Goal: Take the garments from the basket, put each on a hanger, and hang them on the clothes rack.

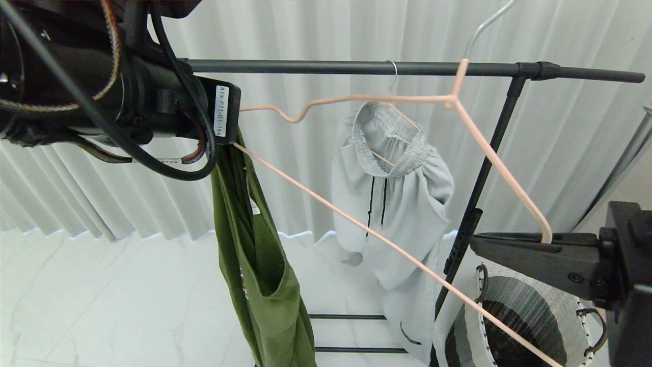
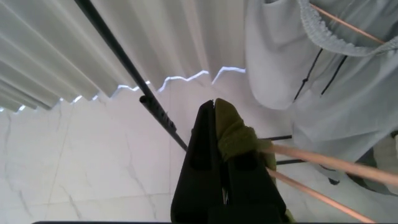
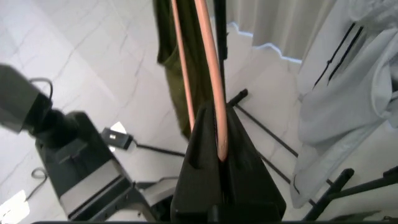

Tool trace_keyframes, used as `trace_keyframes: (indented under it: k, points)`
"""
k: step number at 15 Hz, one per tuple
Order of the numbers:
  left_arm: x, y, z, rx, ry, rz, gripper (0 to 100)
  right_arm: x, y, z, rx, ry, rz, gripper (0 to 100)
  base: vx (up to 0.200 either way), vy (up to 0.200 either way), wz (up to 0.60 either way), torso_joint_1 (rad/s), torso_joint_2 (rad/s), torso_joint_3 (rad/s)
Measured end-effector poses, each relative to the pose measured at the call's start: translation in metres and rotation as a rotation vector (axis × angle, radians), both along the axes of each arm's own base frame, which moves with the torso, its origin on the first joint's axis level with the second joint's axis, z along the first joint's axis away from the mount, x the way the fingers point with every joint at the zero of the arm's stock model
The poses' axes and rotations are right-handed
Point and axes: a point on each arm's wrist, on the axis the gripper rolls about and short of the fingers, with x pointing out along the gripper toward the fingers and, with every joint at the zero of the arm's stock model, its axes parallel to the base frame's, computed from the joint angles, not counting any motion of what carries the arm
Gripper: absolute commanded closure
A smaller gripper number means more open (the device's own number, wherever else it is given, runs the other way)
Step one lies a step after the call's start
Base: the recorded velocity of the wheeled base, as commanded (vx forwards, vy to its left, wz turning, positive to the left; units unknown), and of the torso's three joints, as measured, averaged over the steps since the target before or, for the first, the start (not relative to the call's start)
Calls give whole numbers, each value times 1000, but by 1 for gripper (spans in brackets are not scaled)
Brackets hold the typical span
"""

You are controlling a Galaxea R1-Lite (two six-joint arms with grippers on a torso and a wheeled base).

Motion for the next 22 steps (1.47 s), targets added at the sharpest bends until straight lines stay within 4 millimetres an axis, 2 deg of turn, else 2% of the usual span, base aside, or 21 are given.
trace_keyframes:
  k: [3,12,22]
  points:
    - [-6,-8,0,-6,0,-37,100,5,8,-2,4,0,-1,100,0,0,0,0,0,0]
    - [-10,-9,2,-3,-5,-57,100,10,18,-14,-59,29,0,100,0,0,0,0,0,0]
    - [-39,-30,6,-25,-14,-204,100,24,49,-12,-45,36,33,100,0,0,0,0,0,0]
